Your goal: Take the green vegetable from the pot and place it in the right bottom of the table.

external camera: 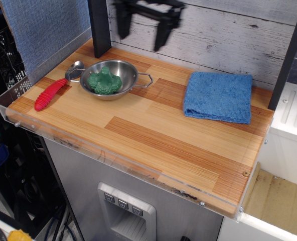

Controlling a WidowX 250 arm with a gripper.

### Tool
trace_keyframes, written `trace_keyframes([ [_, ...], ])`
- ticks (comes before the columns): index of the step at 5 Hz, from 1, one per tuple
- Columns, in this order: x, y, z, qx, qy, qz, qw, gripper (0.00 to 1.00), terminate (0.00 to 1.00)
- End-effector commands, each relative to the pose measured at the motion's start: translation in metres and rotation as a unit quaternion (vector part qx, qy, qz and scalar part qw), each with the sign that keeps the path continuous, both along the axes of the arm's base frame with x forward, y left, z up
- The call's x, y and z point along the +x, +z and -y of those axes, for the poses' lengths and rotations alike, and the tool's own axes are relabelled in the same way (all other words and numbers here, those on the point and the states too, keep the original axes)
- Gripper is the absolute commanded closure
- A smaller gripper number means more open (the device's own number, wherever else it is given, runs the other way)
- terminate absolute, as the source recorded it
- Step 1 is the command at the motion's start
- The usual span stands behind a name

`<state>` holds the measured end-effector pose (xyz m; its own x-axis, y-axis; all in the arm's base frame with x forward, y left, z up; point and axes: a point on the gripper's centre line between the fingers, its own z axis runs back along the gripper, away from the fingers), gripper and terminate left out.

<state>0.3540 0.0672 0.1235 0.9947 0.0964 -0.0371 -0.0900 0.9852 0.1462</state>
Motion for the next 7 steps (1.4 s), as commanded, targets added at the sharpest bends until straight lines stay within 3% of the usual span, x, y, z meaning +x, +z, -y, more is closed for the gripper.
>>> trace_keyframes([
  [1, -0.011, -0.01, -0.054, 0.023, 0.035, 0.0, 0.9991, 0.0, 0.0],
  [2, -0.019, -0.024, -0.06, 0.048, 0.03, -0.013, 0.9983, 0.0, 0.0],
  [4, -0.016, -0.049, -0.071, 0.042, 0.036, -0.03, 0.998, 0.0, 0.0],
  [5, -0.008, -0.053, -0.075, 0.034, 0.046, -0.01, 0.9983, 0.0, 0.0],
  [7, 0.003, -0.049, -0.078, 0.02, 0.057, 0.078, 0.9951, 0.0, 0.0],
])
